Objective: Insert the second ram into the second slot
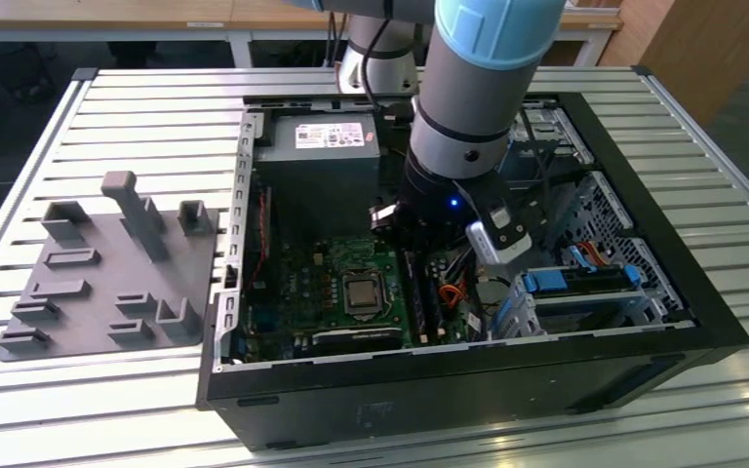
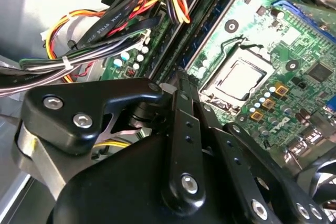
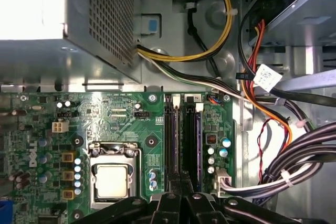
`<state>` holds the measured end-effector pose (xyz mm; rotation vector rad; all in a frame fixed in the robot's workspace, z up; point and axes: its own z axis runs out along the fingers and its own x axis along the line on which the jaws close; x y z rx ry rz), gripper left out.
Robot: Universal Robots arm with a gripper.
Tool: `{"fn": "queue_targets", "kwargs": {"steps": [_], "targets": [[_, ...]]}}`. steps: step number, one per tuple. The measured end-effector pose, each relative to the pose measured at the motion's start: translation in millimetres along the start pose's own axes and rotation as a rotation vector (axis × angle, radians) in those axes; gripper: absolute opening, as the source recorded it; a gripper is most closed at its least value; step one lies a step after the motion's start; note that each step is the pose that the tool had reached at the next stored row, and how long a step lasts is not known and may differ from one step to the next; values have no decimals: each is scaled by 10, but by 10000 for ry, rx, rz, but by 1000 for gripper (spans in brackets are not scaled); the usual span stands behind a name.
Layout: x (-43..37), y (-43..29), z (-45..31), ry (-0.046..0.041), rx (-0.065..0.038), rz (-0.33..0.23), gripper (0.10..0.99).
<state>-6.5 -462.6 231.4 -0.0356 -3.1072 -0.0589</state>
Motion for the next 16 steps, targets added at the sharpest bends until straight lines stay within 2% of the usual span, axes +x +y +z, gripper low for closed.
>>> {"fn": "queue_targets", "kwargs": {"steps": [6,16], "targets": [[-4,-3,84,-46,-4,-2,106],[-6,-7,164,-47,3,-1,106]]}}
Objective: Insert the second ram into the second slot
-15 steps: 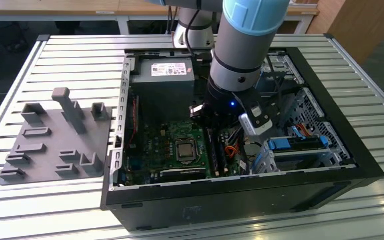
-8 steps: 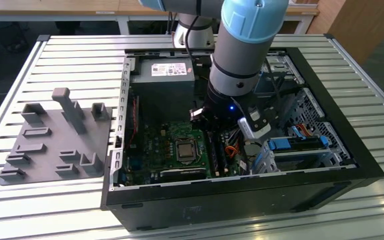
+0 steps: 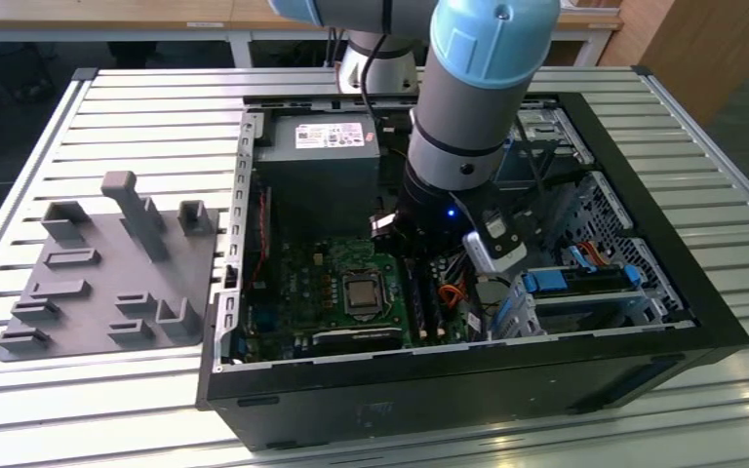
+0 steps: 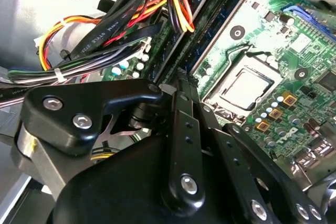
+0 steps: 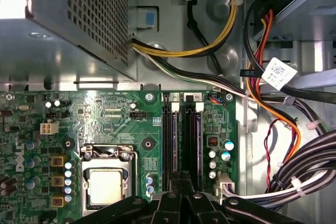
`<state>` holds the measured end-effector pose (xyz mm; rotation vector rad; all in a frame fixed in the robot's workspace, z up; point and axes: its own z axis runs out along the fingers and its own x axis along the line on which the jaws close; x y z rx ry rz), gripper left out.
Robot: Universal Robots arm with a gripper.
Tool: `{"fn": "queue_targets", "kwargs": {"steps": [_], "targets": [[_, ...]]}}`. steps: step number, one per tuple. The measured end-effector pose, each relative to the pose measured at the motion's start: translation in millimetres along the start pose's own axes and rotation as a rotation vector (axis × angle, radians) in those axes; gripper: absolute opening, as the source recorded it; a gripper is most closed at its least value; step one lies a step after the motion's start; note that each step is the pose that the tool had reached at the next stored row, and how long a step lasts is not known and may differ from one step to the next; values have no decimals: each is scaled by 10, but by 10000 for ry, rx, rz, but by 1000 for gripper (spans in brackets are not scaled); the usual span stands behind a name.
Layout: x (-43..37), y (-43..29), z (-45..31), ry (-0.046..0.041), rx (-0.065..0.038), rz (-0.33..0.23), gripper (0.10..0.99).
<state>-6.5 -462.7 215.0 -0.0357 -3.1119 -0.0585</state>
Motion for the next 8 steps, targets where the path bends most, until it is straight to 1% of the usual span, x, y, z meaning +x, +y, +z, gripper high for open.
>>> {"fn": "queue_targets", "kwargs": {"steps": [4,6,8], "targets": [[0,0,-4,-2,-12,0,106],[-1,9,-45,-13,-67,-3,106],[4,6,-128,-3,-40,-2,106]]}}
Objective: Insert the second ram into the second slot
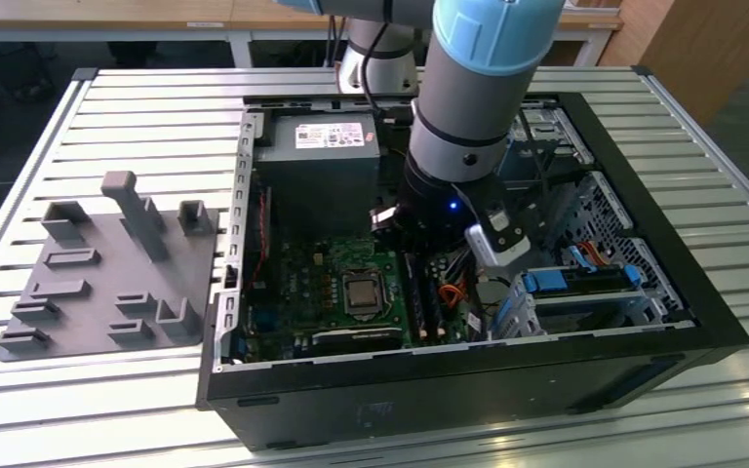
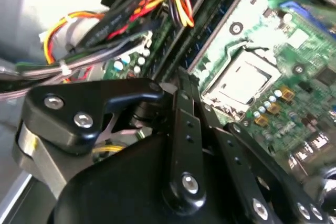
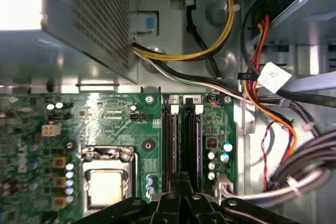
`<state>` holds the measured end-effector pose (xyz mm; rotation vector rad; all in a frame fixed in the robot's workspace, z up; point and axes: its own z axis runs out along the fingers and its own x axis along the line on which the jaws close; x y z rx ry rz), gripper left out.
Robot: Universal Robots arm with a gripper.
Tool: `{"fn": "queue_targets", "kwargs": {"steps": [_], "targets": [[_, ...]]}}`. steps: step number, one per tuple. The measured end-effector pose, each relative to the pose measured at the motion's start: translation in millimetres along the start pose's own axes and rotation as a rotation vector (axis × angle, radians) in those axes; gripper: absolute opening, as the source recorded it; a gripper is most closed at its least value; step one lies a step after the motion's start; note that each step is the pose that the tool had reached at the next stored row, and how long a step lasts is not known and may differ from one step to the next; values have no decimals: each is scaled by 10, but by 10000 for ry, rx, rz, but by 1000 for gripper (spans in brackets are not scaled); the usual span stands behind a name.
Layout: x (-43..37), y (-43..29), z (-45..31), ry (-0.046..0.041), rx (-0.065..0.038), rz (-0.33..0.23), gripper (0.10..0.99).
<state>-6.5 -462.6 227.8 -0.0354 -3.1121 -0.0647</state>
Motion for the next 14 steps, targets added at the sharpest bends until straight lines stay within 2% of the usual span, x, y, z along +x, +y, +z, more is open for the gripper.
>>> {"fn": "queue_targets", "kwargs": {"steps": [8,14], "targets": [[8,7,-169,1,0,1,106],[10,12,-236,11,1,2,106]]}}
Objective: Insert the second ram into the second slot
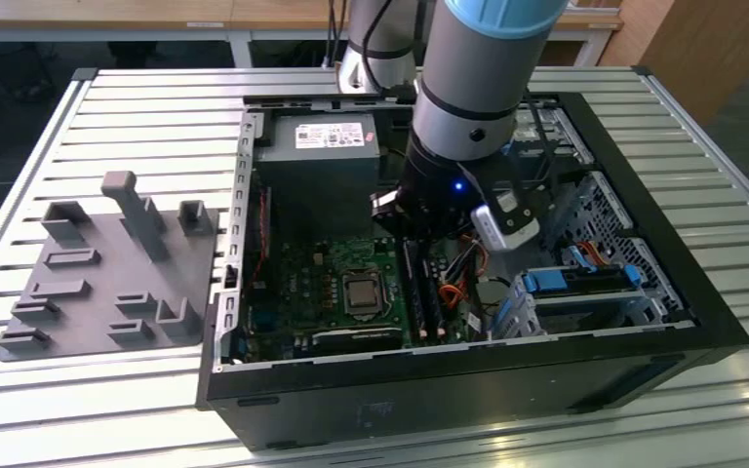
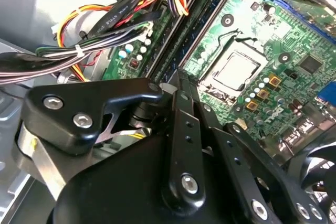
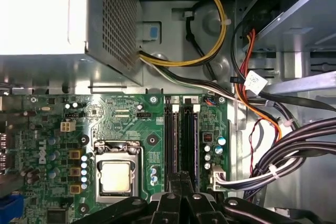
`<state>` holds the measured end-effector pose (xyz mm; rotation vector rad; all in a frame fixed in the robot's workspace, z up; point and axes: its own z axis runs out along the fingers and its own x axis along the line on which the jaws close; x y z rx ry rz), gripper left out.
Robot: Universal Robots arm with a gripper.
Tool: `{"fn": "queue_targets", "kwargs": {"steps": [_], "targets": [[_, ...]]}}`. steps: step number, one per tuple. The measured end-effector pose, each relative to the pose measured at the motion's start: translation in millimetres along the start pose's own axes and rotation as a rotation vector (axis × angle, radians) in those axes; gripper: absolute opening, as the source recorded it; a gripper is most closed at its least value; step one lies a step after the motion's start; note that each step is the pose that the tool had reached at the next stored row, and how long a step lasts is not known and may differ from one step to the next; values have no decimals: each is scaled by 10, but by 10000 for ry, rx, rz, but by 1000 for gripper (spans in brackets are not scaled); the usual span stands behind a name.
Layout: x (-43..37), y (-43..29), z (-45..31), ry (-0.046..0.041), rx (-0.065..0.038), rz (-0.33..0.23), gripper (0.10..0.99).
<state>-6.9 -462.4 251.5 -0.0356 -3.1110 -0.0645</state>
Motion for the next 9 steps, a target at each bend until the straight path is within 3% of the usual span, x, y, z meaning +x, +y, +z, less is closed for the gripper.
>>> {"fn": "queue_targets", "kwargs": {"steps": [9], "targets": [[0,2,-24,1,1,-1,106]]}}
